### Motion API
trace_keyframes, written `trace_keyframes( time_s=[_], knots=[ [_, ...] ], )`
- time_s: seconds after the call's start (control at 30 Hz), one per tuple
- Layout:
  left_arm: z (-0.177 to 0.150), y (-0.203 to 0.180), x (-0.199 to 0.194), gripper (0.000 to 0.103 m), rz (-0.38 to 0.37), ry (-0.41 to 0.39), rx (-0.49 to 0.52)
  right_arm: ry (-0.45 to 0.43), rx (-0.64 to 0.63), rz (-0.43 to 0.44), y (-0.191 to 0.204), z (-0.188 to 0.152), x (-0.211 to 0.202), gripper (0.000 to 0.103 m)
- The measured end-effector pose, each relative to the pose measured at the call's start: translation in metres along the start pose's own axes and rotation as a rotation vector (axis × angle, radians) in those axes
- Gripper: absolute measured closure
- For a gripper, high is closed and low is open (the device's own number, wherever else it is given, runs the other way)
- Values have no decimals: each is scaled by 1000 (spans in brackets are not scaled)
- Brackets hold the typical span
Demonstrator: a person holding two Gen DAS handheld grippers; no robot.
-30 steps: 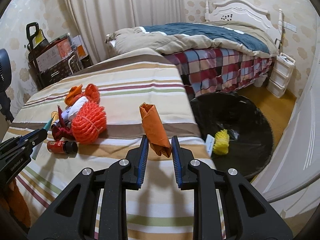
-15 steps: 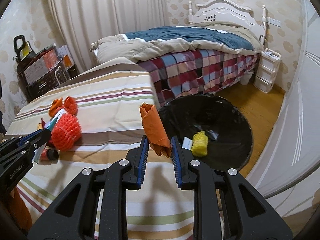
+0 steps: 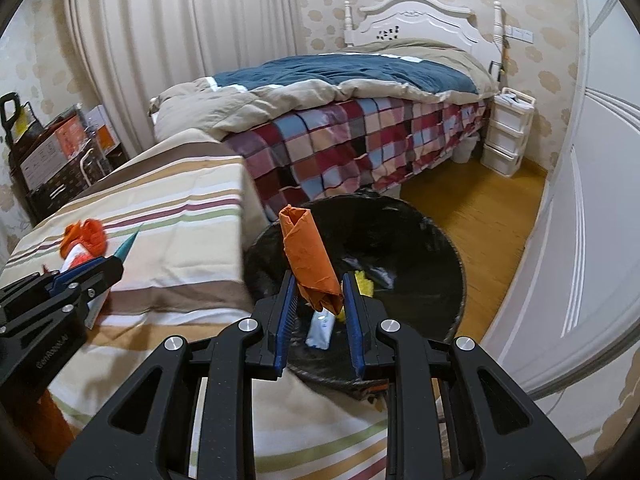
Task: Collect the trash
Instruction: 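Carry the marker and orange bag with both tools over the black bin, then open both tools to drop the marker and orange bag into the bin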
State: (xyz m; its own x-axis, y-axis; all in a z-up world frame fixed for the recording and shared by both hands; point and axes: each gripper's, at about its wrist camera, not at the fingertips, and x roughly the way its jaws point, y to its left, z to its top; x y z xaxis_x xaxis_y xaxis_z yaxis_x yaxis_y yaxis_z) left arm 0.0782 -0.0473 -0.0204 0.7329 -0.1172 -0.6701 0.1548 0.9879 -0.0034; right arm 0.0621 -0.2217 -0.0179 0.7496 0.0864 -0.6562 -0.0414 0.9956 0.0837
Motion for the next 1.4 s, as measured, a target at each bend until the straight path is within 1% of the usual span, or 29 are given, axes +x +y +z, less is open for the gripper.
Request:
trace_keyframes(
  time_s=[0.23,0.5,0.7,0.9,0.97,1.0,1.03,1.07,1.1,1.13,1.17,1.23,1.3,1.4],
  knots=[
    [15,-29,31,83,-33,19,36,-1,28,-33,-21,11,19,80],
    [31,-55,66,83,-39,47,80,28,58,-63,-44,20,48,80],
    [37,-65,82,83,-29,69,94,53,73,-77,-55,22,68,80],
    [39,-68,86,83,-28,81,92,67,82,-81,-60,21,78,79],
    [39,-68,86,80,-28,81,91,65,85,-82,-60,21,77,79],
    [39,-68,86,77,-29,81,90,65,87,-84,-61,21,78,77],
    [40,-68,86,67,-24,80,85,64,90,-84,-61,21,78,76],
    [40,-67,86,61,-20,77,81,62,95,-85,-62,21,77,75],
    [41,-67,85,50,-17,71,74,60,97,-88,-63,21,76,73],
    [41,-65,84,43,-16,61,62,58,98,-91,-63,21,75,72],
    [42,-64,83,40,-14,58,57,56,101,-96,-64,21,73,72],
    [43,-62,80,30,-8,48,52,50,105,-104,-65,21,70,68],
    [43,-61,76,28,3,32,54,41,110,-111,-65,21,66,64],
    [43,-60,72,24,5,27,59,33,112,-117,-65,21,60,61]
  ],
)
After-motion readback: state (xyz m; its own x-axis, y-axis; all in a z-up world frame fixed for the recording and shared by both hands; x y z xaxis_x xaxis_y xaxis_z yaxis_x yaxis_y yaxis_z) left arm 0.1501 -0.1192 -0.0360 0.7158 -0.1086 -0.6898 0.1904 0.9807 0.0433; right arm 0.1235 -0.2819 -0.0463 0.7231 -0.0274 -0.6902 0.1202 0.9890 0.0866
